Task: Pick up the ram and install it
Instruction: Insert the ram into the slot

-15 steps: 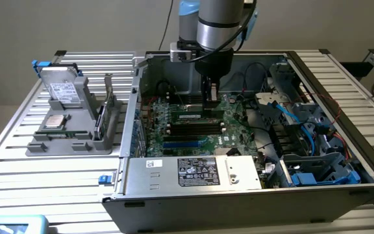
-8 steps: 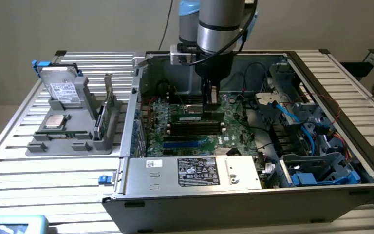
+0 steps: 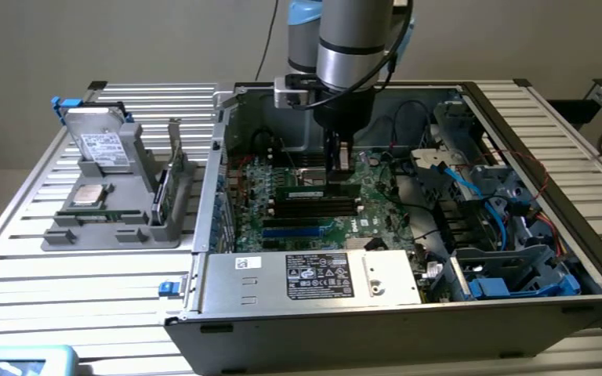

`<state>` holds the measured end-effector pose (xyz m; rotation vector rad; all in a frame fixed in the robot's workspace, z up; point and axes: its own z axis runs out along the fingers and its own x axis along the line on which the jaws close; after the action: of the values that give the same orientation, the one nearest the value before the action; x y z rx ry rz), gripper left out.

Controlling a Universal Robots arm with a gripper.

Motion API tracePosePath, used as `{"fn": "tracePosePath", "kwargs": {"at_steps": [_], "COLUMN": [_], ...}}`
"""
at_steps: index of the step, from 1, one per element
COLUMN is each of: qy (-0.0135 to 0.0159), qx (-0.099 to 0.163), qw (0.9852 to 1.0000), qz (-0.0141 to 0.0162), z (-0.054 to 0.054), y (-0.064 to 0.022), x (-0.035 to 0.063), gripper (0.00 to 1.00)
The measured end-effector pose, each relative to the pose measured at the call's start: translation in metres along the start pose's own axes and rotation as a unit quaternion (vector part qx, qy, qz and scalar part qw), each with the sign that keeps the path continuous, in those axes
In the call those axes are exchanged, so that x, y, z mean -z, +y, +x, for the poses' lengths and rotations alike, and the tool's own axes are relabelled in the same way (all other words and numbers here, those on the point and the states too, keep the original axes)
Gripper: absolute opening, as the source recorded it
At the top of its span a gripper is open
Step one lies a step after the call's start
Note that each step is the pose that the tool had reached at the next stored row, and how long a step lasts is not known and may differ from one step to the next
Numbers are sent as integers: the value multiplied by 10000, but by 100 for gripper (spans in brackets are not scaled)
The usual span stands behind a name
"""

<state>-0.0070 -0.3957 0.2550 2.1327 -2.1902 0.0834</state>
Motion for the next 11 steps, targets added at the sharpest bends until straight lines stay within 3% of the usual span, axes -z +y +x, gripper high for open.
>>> {"fn": "tracePosePath", "kwargs": {"at_steps": [11], "qy": [2], "qx": [1], "qw": [10000], "qz": [0], "z": [-46], "y": [-1], "x": [-63], "gripper": [12]}}
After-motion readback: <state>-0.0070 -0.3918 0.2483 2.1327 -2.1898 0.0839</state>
